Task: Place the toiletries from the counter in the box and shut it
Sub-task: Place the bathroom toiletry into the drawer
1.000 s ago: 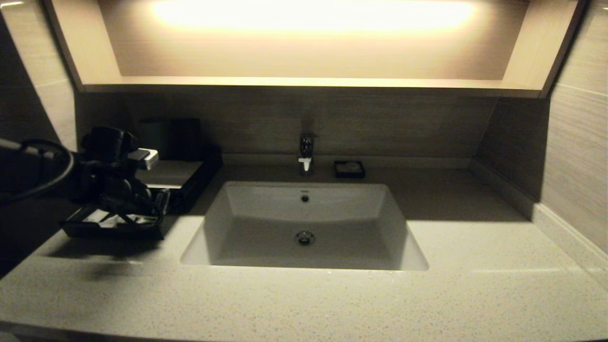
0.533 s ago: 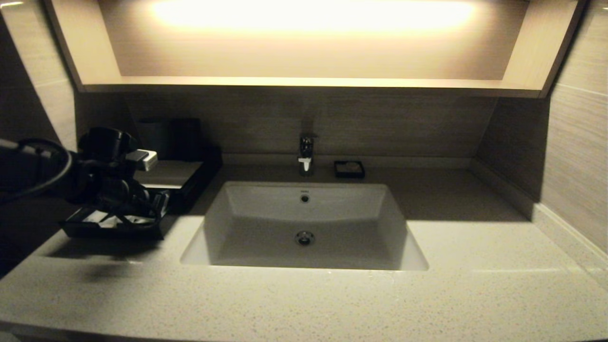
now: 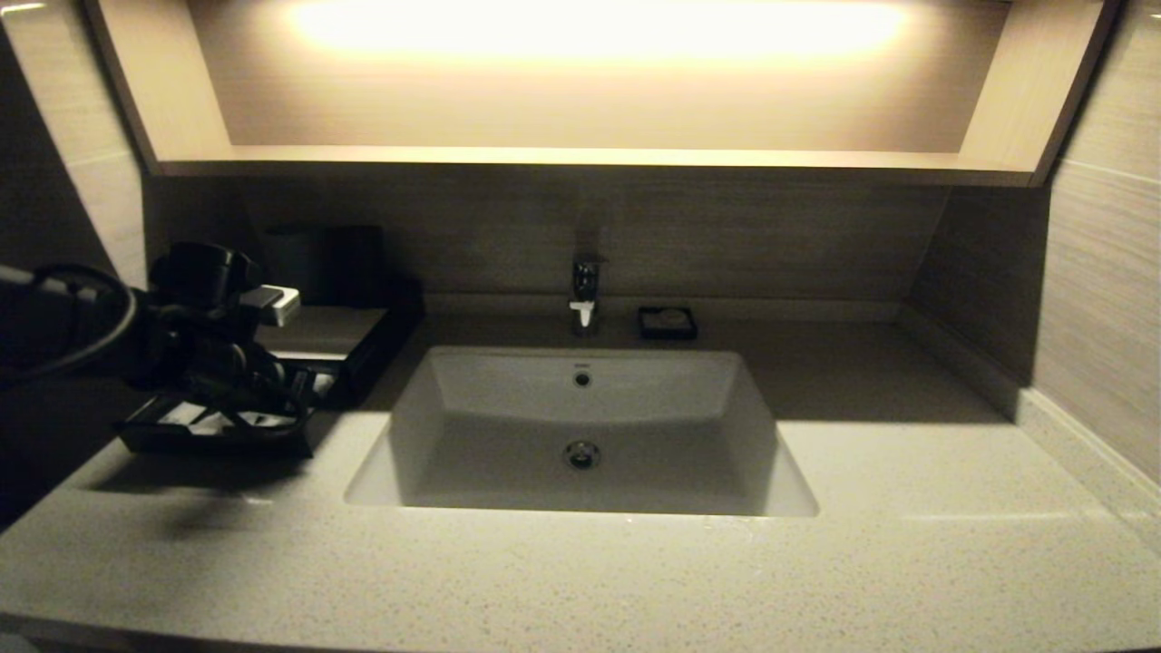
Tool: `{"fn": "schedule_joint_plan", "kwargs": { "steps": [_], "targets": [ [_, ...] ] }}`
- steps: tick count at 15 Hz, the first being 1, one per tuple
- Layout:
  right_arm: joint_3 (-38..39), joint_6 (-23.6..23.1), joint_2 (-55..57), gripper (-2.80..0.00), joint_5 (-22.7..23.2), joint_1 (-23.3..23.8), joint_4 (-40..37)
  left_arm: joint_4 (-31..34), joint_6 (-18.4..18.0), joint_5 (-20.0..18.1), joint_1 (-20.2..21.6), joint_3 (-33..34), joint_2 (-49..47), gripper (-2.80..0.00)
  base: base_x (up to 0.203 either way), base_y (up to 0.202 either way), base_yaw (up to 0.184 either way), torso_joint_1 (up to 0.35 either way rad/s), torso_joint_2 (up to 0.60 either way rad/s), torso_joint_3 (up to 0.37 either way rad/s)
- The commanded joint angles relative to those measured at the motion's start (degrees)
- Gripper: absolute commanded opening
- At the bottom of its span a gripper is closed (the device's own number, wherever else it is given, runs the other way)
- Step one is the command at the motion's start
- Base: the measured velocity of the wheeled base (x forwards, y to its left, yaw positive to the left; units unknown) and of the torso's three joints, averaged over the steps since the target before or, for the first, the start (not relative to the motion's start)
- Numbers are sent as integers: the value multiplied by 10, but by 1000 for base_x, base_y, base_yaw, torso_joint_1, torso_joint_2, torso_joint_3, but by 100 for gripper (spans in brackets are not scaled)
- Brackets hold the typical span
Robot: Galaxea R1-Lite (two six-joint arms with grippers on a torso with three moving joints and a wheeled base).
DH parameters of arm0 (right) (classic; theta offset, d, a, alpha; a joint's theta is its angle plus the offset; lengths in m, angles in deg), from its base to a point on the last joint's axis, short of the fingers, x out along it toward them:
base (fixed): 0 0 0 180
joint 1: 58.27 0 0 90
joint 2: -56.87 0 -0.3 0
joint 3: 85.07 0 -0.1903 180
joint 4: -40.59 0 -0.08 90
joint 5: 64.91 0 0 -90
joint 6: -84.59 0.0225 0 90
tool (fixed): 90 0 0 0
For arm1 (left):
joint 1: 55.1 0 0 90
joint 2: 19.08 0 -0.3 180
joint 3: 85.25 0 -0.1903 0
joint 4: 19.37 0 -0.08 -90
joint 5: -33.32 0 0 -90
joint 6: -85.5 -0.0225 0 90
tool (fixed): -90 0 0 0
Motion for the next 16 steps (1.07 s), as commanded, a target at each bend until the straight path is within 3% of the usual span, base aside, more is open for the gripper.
{"fn": "schedule_joint_plan", "kwargs": {
  "steps": [1, 10, 15, 16],
  "targets": [
    [1, 0, 0, -280, 0, 0, 0, 0, 0, 0, 0, 0, 1, 0, 0, 0, 0, 0, 0, 0],
    [1, 0, 0, -280, 0, 0, 0, -2, 4, 4, 2, -16, 63, 0, 0, 0, 0, 0, 0, 0],
    [1, 0, 0, -280, 0, 0, 0, 6, 6, 5, 24, -12, 141, 0, 0, 0, 0, 0, 0, 0],
    [1, 0, 0, -280, 0, 0, 0, 13, 6, 4, 32, -8, 155, -280, 0, 0, 0, 0, 0, 0]
  ]
}}
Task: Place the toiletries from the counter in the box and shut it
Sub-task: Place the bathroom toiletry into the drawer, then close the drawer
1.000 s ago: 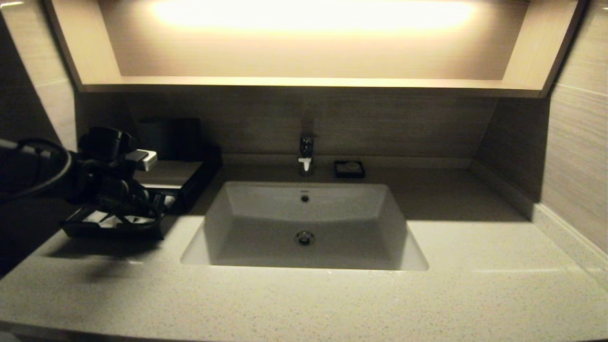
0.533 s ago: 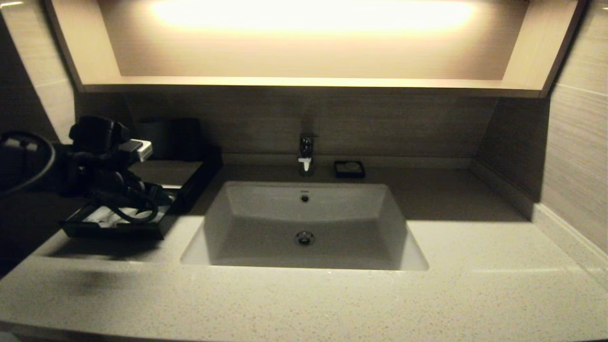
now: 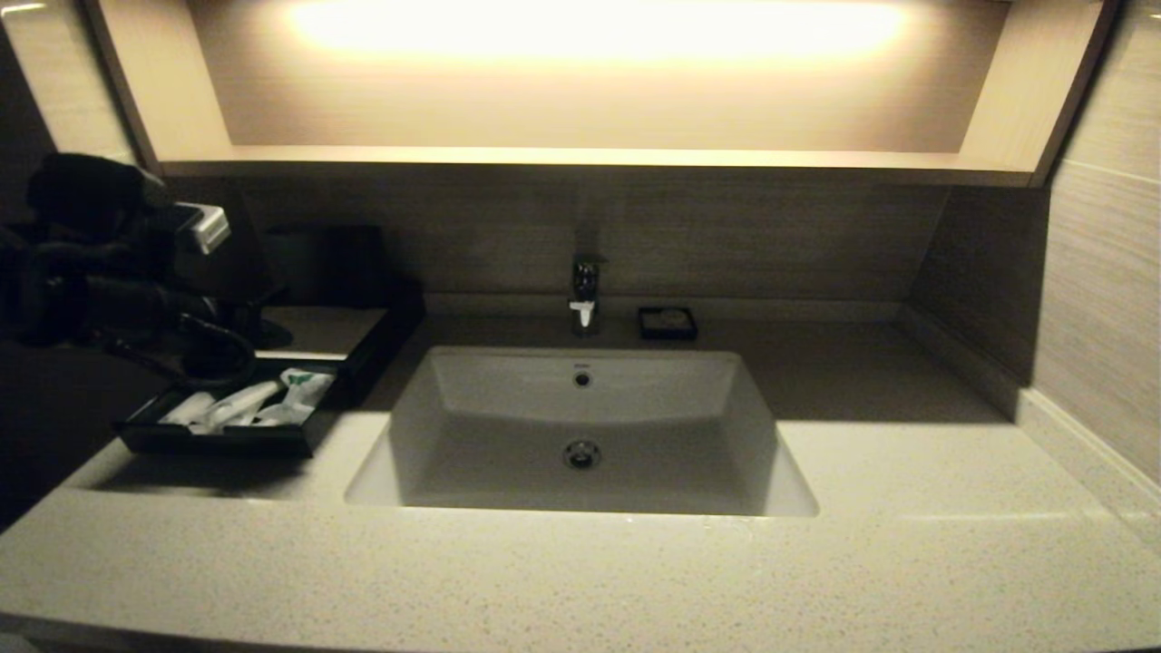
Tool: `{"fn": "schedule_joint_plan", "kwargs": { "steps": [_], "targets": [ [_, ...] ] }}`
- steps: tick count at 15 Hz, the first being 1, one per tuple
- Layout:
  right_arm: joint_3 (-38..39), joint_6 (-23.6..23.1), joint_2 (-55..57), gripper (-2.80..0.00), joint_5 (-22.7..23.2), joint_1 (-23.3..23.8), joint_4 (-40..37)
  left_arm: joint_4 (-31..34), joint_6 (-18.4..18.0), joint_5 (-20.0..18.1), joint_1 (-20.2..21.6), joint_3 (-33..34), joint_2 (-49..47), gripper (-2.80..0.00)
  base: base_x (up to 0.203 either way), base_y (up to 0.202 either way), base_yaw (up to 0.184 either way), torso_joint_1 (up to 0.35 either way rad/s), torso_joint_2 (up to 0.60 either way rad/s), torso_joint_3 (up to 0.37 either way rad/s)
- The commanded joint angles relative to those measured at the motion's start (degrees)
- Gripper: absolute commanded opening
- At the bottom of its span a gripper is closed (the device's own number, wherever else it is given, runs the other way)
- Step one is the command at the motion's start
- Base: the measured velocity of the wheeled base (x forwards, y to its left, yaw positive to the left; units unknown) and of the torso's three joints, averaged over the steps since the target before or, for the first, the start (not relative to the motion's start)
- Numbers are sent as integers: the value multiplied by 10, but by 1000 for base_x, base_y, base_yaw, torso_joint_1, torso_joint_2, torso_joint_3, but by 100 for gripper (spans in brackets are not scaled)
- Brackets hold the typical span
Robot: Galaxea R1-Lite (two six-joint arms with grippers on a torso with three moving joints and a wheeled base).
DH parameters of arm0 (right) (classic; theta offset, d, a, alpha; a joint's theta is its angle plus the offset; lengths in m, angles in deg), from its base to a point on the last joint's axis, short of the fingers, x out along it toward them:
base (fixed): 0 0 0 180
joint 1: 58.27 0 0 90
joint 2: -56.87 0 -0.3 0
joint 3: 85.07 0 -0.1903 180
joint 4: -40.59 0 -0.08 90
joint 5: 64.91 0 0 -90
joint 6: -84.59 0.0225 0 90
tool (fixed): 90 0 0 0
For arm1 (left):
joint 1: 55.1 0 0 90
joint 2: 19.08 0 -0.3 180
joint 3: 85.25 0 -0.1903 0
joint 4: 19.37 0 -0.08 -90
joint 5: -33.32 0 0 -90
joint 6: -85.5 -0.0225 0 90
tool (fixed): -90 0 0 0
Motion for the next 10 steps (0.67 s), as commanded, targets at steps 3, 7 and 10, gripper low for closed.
{"fn": "schedule_joint_plan", "kwargs": {
  "steps": [3, 7, 10],
  "targets": [
    [1, 0, 0, -280, 0, 0, 0, 17, 11, -4, 34, 25, 70, -280, 0, 0, 0, 0, 0, 0],
    [1, 0, 0, -280, 0, 0, 0, 24, 19, -4, 71, 101, 98, -280, 0, 0, 0, 0, 0, 0],
    [1, 0, 0, -280, 0, 0, 0, 24, 38, -1, 76, 153, 107, -280, 0, 0, 0, 0, 0, 0]
  ]
}}
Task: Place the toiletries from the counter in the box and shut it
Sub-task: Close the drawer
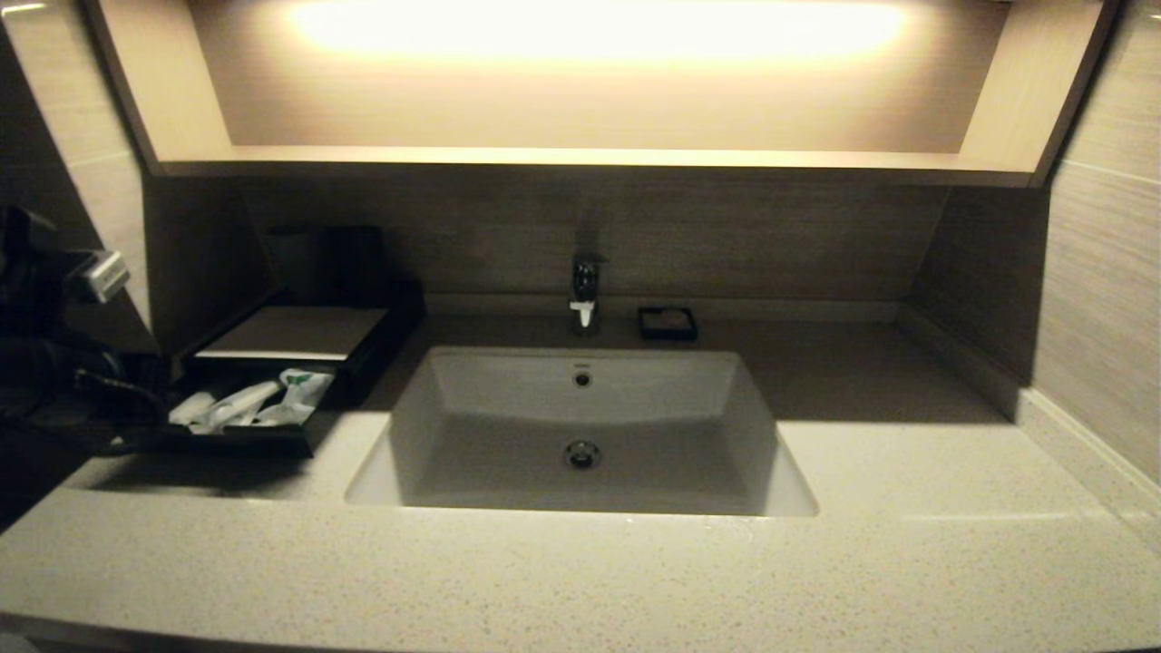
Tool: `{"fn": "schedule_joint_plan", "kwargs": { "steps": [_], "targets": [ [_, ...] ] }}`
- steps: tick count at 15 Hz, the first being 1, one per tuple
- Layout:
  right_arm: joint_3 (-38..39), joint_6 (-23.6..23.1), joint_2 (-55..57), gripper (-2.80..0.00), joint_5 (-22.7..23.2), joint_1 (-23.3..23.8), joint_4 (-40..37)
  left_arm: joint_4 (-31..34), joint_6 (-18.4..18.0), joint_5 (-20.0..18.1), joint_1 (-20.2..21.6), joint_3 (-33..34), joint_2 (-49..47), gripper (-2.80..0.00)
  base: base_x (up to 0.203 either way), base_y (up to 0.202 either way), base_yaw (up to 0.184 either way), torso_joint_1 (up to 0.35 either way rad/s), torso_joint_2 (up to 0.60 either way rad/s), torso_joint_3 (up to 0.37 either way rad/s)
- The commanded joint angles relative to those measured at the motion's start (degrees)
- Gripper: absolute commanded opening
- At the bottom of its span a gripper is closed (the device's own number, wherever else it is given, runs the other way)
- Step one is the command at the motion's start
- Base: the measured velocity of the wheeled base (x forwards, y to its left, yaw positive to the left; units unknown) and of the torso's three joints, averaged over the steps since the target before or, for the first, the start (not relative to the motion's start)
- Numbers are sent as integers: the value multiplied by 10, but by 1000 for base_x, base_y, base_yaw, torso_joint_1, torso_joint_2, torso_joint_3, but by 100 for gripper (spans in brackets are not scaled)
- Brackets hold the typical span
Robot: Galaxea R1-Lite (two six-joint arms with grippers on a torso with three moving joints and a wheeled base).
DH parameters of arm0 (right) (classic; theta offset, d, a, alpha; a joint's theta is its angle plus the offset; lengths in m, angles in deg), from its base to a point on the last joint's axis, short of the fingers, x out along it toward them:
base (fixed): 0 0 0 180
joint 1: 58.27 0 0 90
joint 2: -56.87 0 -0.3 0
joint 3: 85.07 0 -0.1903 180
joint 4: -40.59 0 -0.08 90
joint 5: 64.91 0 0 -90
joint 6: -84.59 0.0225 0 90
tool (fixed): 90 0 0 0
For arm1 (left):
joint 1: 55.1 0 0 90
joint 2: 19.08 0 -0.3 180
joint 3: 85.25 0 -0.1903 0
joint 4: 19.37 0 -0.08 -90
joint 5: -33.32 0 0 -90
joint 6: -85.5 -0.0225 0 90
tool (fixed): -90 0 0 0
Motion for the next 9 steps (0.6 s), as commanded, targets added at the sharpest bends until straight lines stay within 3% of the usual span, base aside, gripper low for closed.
{"fn": "schedule_joint_plan", "kwargs": {
  "steps": [1, 5, 9],
  "targets": [
    [1, 0, 0, -280, 0, 0, 0, 0, 14, 2, 4, 33, 8, -280, 0, 0, 0, 0, 0, 0],
    [1, 0, 0, -280, 0, 0, 0, 4, 39, 2, 7, 53, 17, -280, 0, 0, 0, 0, 0, 0],
    [1, 0, 0, -280, 0, 0, 0, 9, 42, 0, 25, 66, 49, -280, 0, 0, 0, 0, 0, 0]
  ]
}}
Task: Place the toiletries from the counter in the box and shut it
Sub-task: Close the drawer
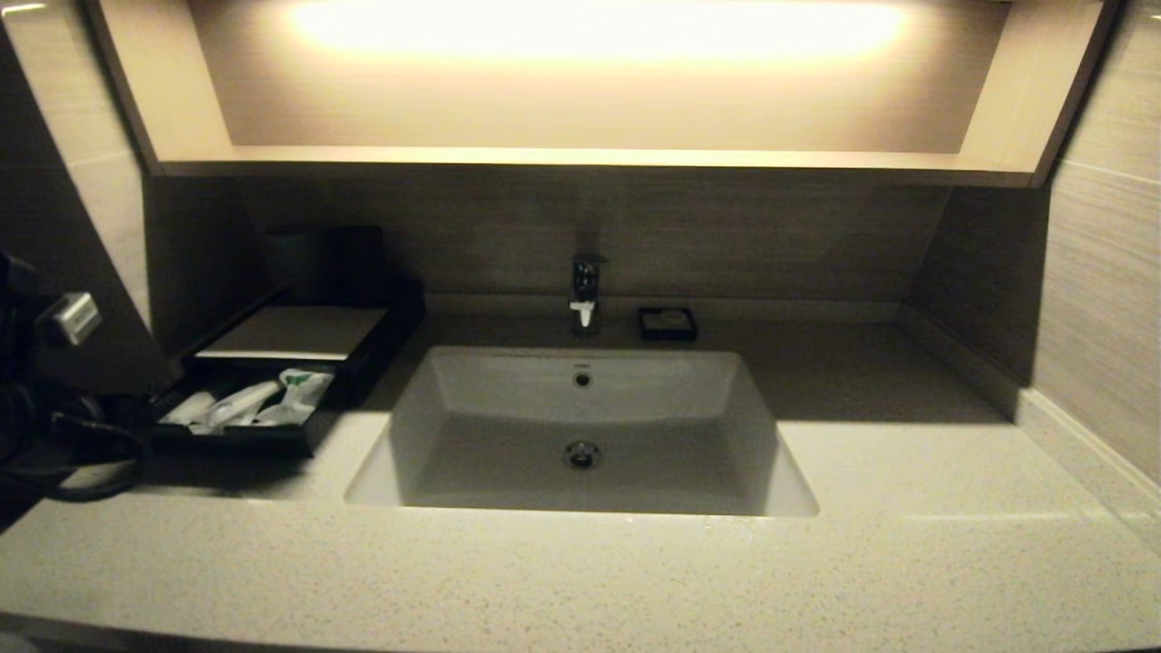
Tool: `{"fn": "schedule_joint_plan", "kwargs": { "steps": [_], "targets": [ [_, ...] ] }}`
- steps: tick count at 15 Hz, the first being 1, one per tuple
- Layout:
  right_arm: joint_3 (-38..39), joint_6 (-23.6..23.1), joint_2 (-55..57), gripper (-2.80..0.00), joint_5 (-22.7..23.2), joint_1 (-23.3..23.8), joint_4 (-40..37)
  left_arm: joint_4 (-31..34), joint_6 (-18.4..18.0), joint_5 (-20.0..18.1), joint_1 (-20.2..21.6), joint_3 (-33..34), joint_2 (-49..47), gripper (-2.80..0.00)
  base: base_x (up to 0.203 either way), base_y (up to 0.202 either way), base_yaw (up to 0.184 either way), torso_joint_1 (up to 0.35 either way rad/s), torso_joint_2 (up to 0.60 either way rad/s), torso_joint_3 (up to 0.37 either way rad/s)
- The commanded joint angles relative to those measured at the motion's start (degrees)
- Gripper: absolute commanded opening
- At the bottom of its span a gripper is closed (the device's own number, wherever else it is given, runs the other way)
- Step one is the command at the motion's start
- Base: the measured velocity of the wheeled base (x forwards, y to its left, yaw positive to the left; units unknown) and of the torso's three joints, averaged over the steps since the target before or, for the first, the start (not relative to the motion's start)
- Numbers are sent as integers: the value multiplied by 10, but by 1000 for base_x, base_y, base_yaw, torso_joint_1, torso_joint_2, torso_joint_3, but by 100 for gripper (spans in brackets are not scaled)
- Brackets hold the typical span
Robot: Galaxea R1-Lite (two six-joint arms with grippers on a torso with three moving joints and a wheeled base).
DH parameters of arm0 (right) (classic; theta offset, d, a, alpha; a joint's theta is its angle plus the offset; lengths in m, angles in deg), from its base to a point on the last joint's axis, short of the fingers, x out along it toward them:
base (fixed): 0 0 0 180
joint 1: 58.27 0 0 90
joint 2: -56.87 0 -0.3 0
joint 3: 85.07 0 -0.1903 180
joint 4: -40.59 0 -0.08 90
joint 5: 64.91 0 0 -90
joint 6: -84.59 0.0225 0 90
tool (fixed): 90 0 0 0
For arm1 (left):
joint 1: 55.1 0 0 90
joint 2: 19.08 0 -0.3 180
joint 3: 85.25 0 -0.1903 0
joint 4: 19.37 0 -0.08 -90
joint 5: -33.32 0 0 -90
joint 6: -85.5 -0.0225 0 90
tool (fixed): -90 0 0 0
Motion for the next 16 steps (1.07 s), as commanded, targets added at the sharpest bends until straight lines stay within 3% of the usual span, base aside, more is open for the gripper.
{"fn": "schedule_joint_plan", "kwargs": {
  "steps": [1, 7, 16],
  "targets": [
    [1, -1, 0, -280, 0, 0, 0, 8, -1, 0, 7, 10, 20, -280, 0, 0, 0, 0, 0, 0],
    [1, -1, 0, -280, 0, 0, 0, 6, -4, -1, 12, 29, -21, -280, 0, 0, 0, 0, 0, 0],
    [1, -1, 0, -280, 0, 0, 0, 3, -3, -4, -11, -13, -116, -280, 0, 0, 0, 0, 0, 0]
  ]
}}
